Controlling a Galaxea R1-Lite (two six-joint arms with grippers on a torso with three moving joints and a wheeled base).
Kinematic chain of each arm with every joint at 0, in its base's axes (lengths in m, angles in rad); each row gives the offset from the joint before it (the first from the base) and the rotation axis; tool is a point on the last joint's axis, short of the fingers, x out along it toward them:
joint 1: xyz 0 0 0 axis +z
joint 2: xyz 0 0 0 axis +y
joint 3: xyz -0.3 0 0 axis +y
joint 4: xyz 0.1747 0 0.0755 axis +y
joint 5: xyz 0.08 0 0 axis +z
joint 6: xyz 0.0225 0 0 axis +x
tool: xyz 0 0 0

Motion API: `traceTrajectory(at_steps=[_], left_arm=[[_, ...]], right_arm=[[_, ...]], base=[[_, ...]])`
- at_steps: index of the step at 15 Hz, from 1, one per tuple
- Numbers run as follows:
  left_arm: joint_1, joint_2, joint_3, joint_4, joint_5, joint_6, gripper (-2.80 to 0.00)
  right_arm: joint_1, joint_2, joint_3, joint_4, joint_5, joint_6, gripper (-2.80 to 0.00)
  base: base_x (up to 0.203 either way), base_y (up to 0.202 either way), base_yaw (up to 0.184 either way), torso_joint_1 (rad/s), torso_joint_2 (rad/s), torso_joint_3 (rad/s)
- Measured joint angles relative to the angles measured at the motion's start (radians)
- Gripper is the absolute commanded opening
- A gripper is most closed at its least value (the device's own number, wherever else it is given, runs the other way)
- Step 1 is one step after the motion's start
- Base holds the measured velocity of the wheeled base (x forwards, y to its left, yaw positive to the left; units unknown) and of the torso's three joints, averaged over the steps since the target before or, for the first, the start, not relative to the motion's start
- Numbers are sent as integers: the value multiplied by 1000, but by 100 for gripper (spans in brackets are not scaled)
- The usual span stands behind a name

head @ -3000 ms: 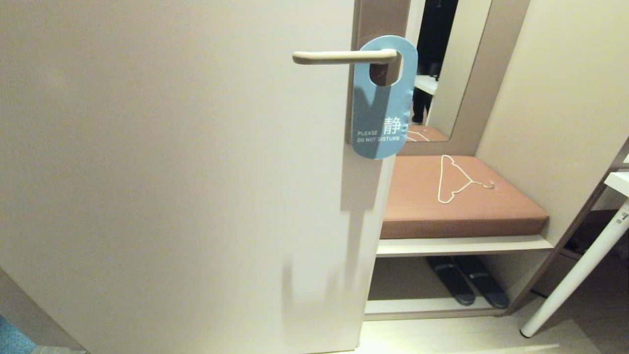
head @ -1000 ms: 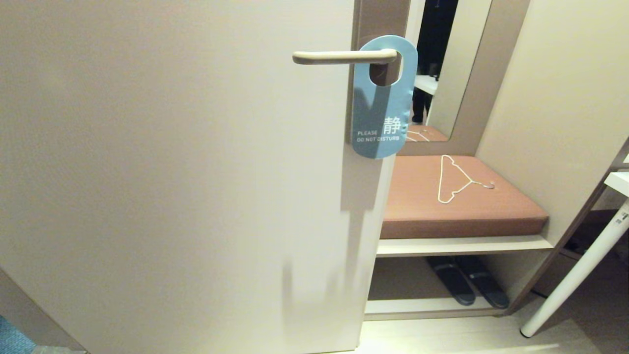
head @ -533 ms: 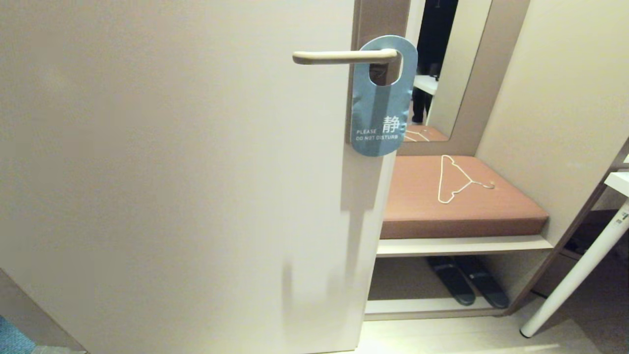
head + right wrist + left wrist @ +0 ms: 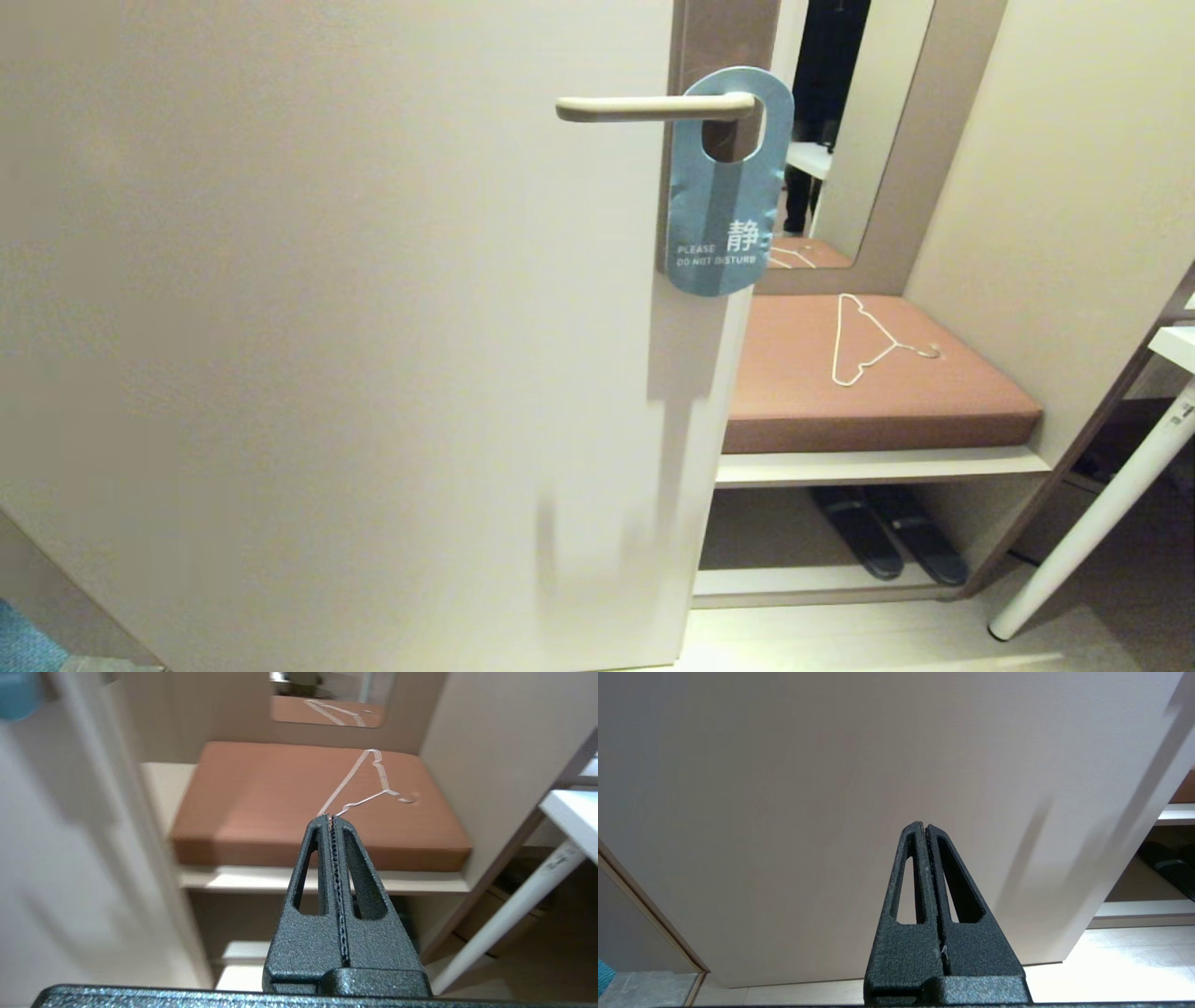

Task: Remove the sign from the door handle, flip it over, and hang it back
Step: Take down the sign

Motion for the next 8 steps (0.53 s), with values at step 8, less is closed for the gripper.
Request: traceTrajectory(at_steps=[8], left_arm=[[0,0,0,0,0,0,-280]], right_arm=[[-69,399,-214,-110,112,-13,-280]], base=[[0,0,0,0,0,0]])
